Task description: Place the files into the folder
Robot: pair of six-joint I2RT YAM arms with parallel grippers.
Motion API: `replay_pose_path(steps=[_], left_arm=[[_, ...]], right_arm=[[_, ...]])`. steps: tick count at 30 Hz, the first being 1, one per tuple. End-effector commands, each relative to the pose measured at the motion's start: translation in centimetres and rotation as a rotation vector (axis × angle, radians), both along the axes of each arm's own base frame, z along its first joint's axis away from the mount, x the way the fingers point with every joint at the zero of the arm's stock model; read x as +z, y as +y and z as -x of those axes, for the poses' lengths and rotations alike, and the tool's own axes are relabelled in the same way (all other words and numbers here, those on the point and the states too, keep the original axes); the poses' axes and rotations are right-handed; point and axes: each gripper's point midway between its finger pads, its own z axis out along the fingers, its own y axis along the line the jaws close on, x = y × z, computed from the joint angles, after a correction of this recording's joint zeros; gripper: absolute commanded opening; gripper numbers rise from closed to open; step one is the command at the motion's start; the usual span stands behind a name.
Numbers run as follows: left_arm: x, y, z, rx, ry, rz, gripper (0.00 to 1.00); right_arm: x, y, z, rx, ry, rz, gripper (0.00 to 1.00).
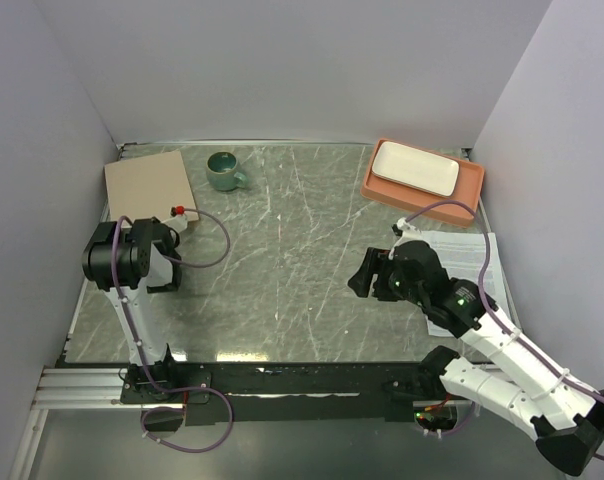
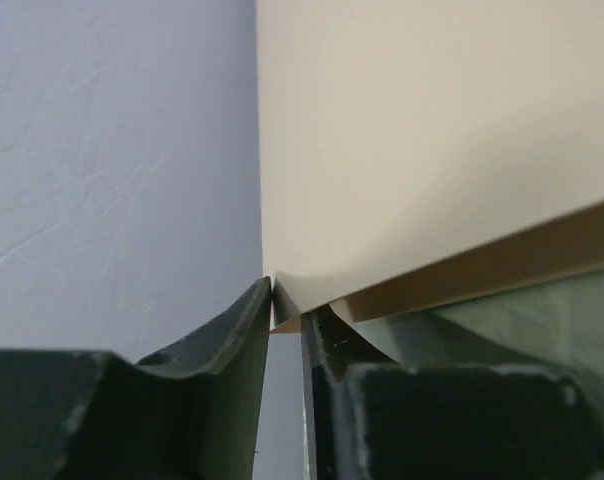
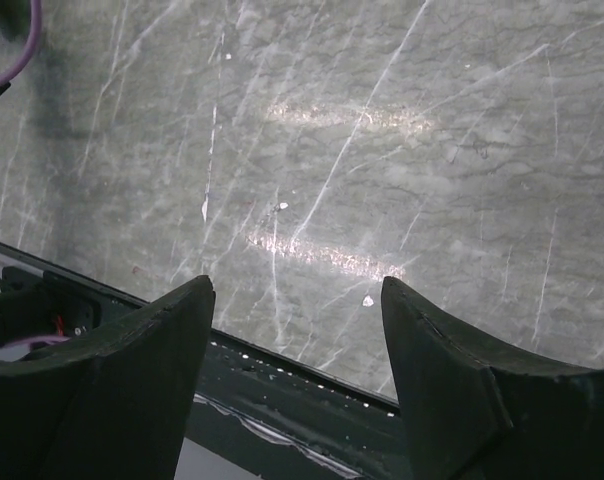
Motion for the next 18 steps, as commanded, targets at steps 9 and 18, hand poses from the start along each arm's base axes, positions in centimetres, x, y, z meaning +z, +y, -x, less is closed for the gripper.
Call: replay_pose_path(steps=[9,18], left_arm=[[4.0,0.2,-0.3,0.048,-0.159,0.05,0.01],[10.2,-3.3,3.4,-0.054,-0.142,0.509,0.01]], right_arm=[[1.2,-0.2,-0.4,-0.026,-0.066,-0.035,0.69],[1.7,0.3,-0.9,-0.025,-0.083,-0.053,0.7]])
